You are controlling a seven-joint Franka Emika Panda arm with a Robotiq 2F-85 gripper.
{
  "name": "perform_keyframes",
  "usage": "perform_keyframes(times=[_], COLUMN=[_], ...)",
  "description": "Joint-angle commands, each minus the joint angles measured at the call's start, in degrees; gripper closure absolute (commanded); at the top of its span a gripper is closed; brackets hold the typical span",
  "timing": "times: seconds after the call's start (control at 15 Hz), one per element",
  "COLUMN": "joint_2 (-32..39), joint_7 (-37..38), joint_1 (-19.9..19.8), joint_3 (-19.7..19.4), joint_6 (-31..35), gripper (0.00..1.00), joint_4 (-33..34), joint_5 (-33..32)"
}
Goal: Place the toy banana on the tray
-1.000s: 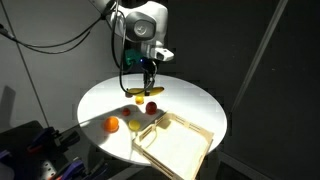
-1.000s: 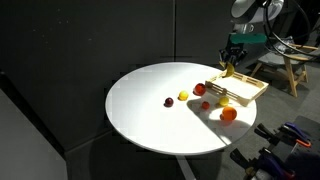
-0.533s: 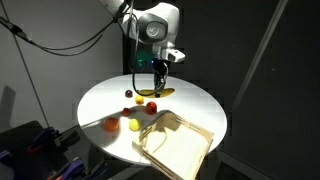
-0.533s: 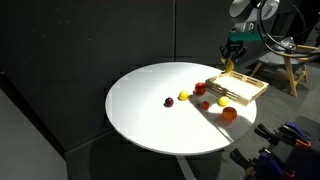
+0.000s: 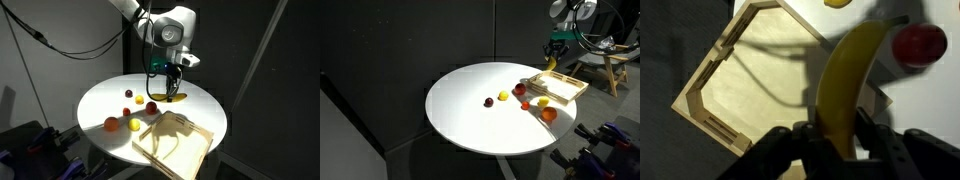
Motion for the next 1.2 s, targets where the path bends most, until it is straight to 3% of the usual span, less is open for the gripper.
perform_keyframes(times=[0.0,1.13], joint_2=[2.9,10.4], joint_7=[-1.4,-2.1], joint_1=[-1.6,-4.2], joint_3=[-0.3,-2.3], joint_6=[-0.1,2.6], gripper=[0.85,0.85], joint_4=[3.7,4.1], joint_5=[2.7,2.3])
